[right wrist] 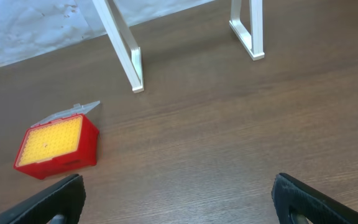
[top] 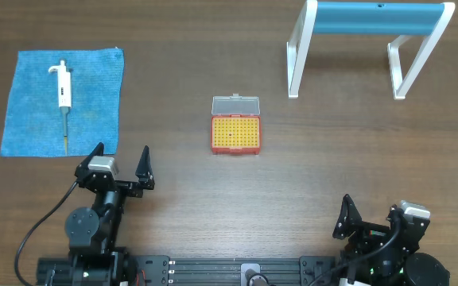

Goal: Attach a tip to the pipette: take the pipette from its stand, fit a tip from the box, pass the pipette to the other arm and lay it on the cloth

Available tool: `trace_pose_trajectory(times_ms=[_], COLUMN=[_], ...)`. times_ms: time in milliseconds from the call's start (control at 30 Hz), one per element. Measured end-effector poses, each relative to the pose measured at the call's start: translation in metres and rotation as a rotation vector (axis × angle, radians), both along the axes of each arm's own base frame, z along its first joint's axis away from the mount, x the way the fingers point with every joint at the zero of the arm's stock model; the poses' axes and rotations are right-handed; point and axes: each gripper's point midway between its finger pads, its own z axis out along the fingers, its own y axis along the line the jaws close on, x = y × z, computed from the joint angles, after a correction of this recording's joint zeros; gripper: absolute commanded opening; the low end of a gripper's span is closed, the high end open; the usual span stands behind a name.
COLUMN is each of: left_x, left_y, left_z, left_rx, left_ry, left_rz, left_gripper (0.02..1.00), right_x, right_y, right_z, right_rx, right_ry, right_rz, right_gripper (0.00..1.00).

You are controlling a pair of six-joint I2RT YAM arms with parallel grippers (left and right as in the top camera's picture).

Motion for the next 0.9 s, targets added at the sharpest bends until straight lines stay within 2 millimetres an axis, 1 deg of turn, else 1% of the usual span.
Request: trace_pose_trajectory(times_ms=[467,567,600,633,667,700,733,767,800,833,867,900], left_x=[0.000,0.000,0.000,0.000,0.000,0.000,0.000,0.000,0.000,0.000,0.000,0.000], left_y=[0.000,0.000,0.000,0.000,0.000,0.001,0.001,0.001,0.001,0.001,0.001,0.001], left_z=[0.000,0.000,0.000,0.000,0.001,0.000,0.000,0.001,0.000,0.001,0.001,0.001], left_rx=[0.000,0.000,0.000,0.000,0.001,0.000,0.001,0.000,0.000,0.000,0.000,0.000], left_ry=[0.000,0.000,-0.002,-0.002,-0.005,-0.003,-0.005,-0.005,-0.005,-0.005,-0.005,-0.005], left_rz=[0.000,0.000,0.000,0.000,0.001,0.003,0.003,0.003,0.003,0.003,0.003,0.003], left_gripper=[0.998,0.996,0.998,0.998,0.996,0.998,0.996,0.996,0.998,0.998,0.996,0.996], right_x=[0.001,0.025,0.044,0.066,0.086,0.095,0.104,0.112,0.116,0.118,0.118,0.119], right_y=[-0.001,-0.006,-0.008,-0.008,0.002,0.009,0.016,0.021,0.021,0.020,0.019,0.018], right_z=[0.002,0.032,0.048,0.073,0.078,0.071,0.053,0.022,0.005,-0.003,-0.002,-0.007], right_rx=[-0.006,-0.056,-0.092,-0.162,-0.228,-0.264,-0.294,-0.306,-0.316,-0.341,-0.363,-0.381], right_ry=[-0.009,-0.173,-0.285,-0.475,-0.626,-0.704,-0.744,-0.697,-0.658,-0.631,-0.635,-0.611], right_rz=[-0.002,0.013,0.031,0.071,0.140,0.179,0.213,0.243,0.249,0.248,0.243,0.244], right_gripper=[0.969,0.969,0.969,0.969,0.969,0.972,0.974,0.974,0.974,0.974,0.972,0.974])
